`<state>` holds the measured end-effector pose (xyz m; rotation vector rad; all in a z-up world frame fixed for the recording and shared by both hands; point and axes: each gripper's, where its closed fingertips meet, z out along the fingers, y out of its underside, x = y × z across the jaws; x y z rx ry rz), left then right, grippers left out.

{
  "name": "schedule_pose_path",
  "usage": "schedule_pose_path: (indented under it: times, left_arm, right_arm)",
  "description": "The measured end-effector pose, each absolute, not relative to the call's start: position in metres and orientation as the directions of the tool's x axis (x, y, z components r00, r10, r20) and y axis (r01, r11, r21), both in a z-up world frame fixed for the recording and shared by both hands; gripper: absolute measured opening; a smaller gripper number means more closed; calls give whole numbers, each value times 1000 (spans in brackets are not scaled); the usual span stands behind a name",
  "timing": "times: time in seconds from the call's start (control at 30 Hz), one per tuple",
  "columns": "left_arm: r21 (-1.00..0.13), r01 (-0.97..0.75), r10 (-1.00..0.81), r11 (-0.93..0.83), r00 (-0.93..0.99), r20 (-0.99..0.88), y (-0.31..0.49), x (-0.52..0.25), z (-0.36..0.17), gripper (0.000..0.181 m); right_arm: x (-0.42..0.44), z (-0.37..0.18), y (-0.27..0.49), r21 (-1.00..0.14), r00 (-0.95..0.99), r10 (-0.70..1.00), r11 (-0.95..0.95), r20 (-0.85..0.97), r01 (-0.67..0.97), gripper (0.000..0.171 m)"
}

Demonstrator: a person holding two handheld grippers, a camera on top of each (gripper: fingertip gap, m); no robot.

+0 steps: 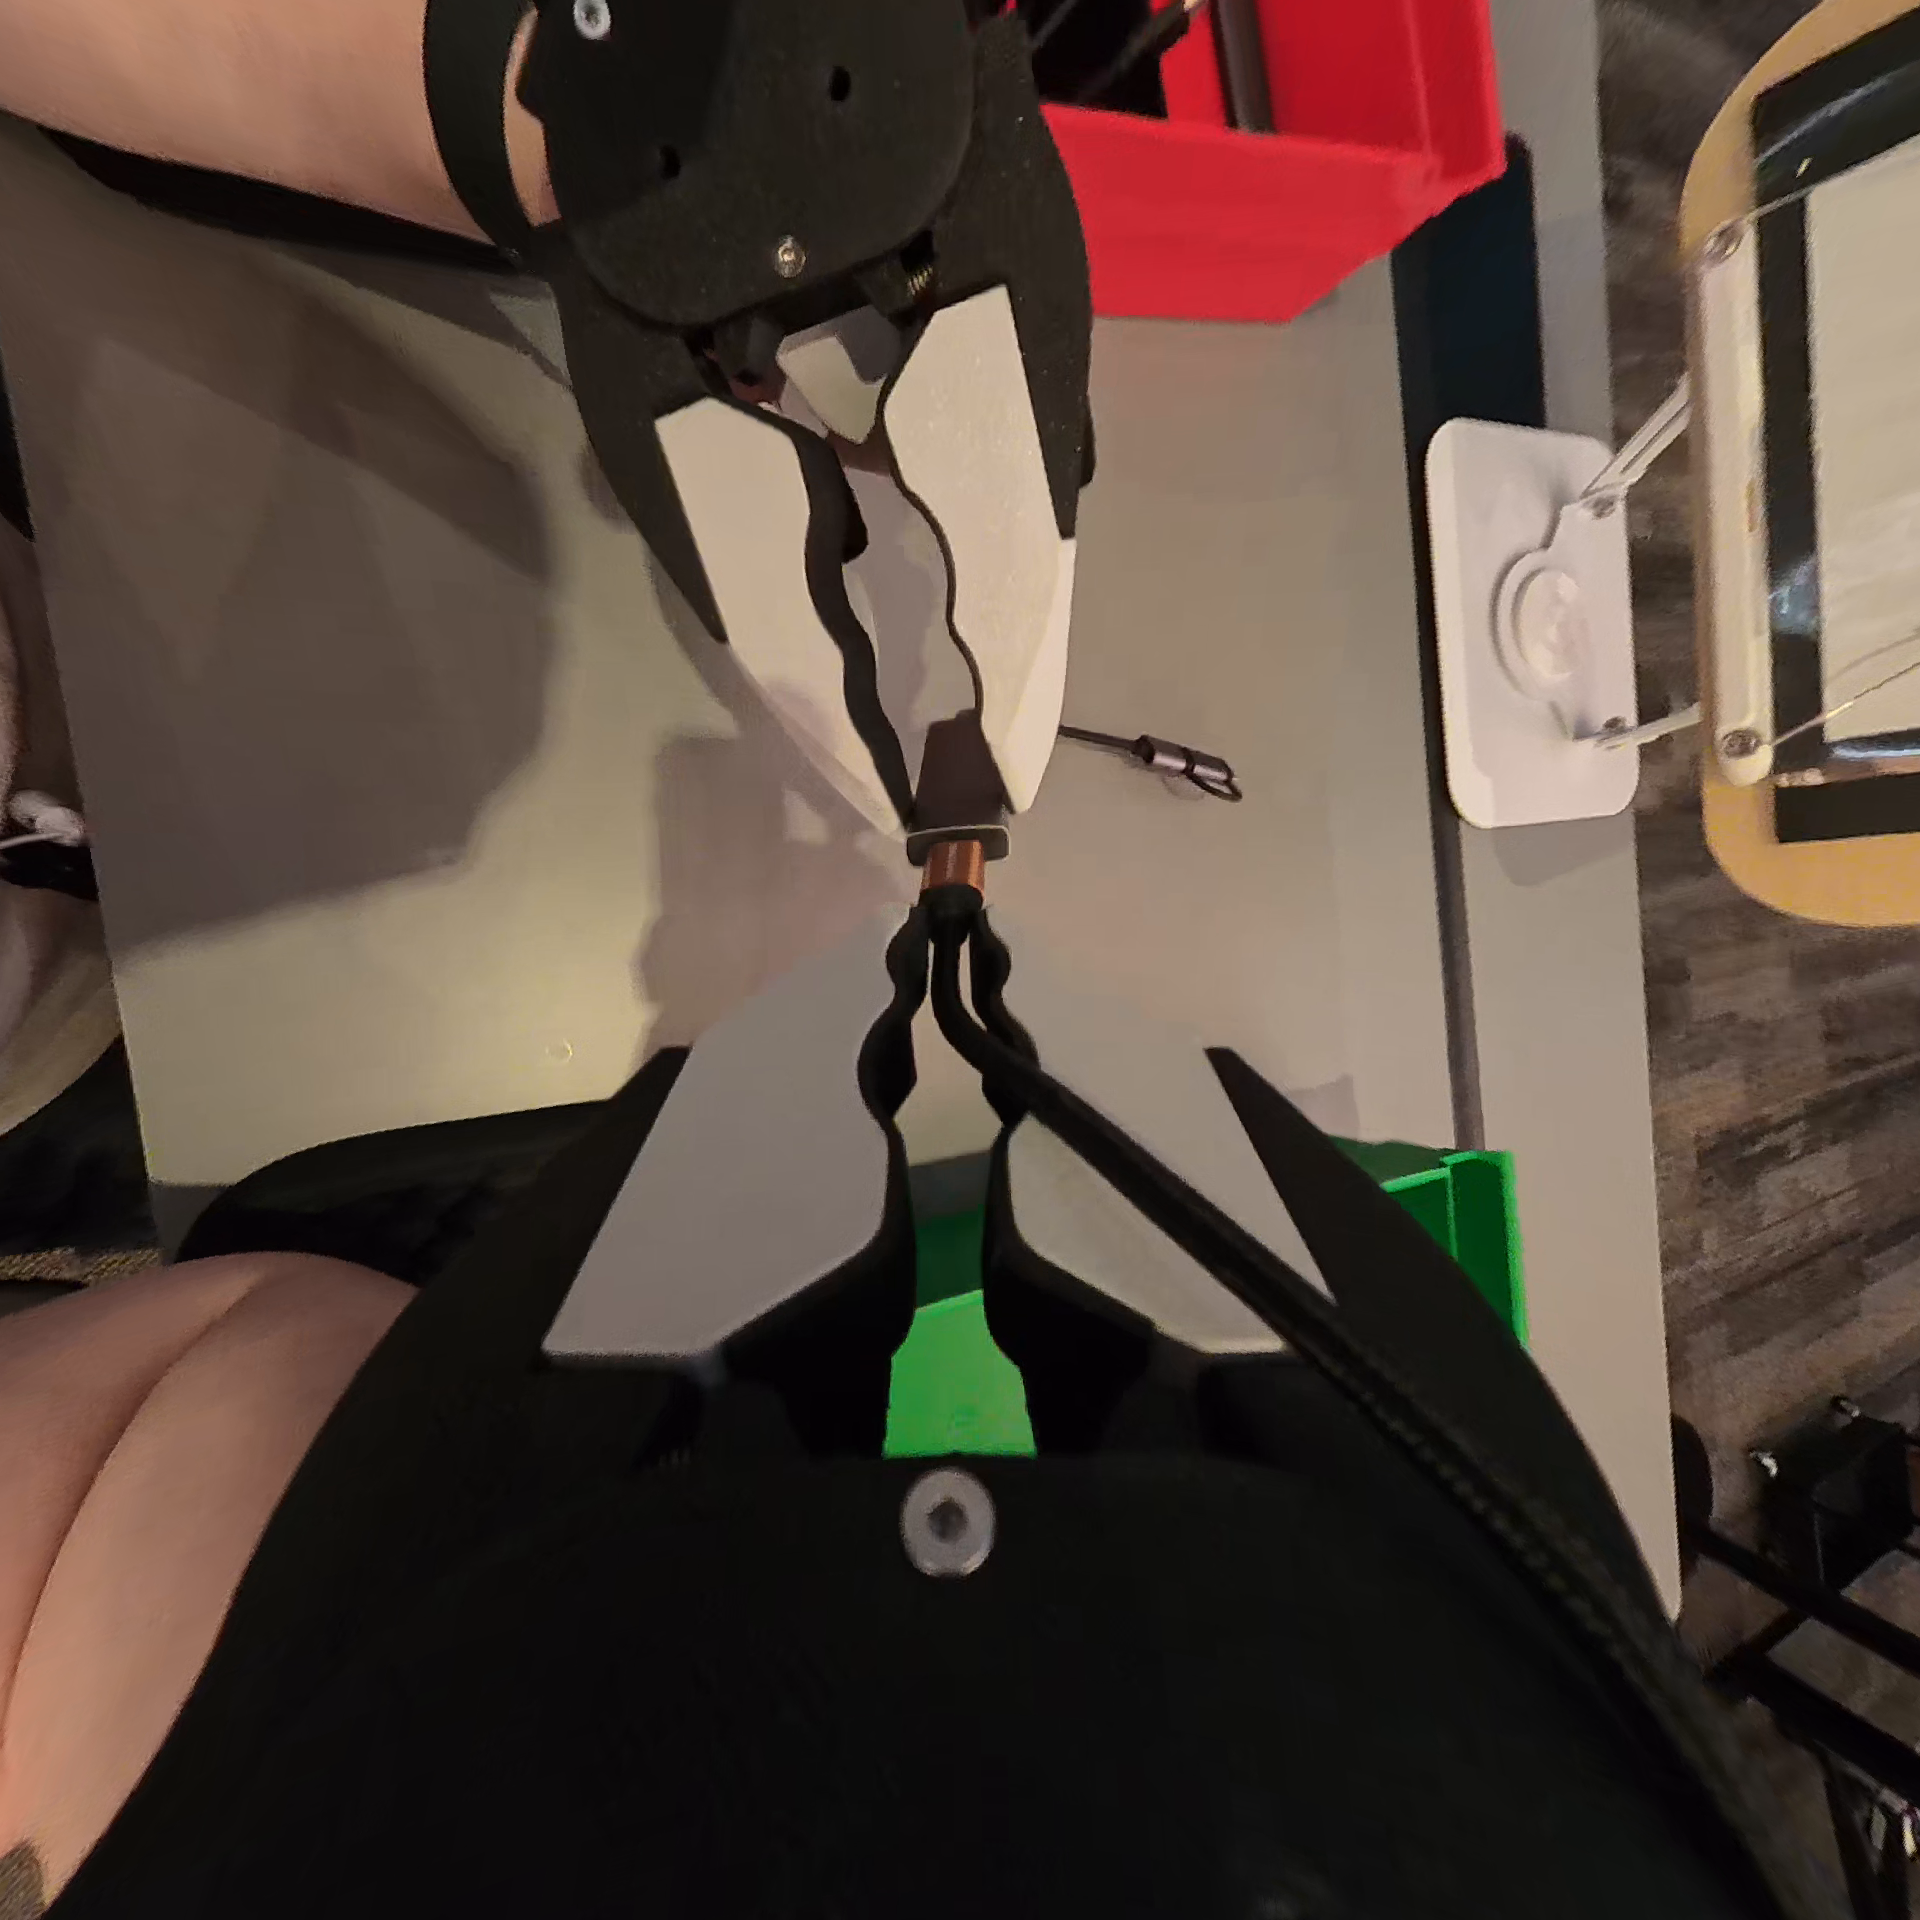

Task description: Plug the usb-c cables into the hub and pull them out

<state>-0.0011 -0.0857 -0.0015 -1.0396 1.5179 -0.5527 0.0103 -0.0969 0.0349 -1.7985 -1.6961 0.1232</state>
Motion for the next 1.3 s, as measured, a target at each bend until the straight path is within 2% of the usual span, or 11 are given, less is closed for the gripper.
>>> schedule_pose_path:
  times: [0.23, 0.4, 0.67, 0.77, 0.87, 0.93, 1.03, 1.2, 1.3]
  left_arm:
    - [-824, -323, -864, 464, 38, -502, -93, 0, 3, 21]
    - [-822, -341, -873, 457, 5, -487, -96, 5, -5, 21]
    - [-842, -309, -881, 443, 24, -472, -94, 1, 2, 21]
    - [-837, -328, -878, 438, 41, -476, -90, 0, 2, 21]
    - [-867, -267, -891, 421, 58, -451, -92, -1, 13, 21]
    - [-866, -274, -891, 419, 62, -450, -91, -3, 15, 21]
    - [-853, -290, -879, 434, 71, -472, -89, -4, 11, 21]
    - [-867, -278, -888, 415, 83, -452, -86, -6, 14, 21]
    - [-863, -279, -886, 421, 80, -457, -87, -5, 14, 21]
  right_arm:
    - [1, 43, -104, -585, 133, 939, 84, 318, 807, 8]
    - [-2, 37, -107, -557, 108, 946, 86, 306, 826, 8]
    - [8, 42, -103, -591, 145, 940, 69, 307, 804, 8]
    - [9, 40, -97, -576, 131, 927, 104, 352, 811, 10]
    - [11, 29, -91, -521, 114, 922, 105, 370, 847, 10]
    - [8, 24, -85, -484, 101, 913, 113, 395, 868, 2]
    - [-1, 26, -86, -510, 99, 924, 112, 368, 853, 2]
    - [-2, 38, -81, -560, 132, 904, 132, 406, 818, 21]
    - [-6, 43, -86, -583, 92, 901, 193, 423, 790, 24]
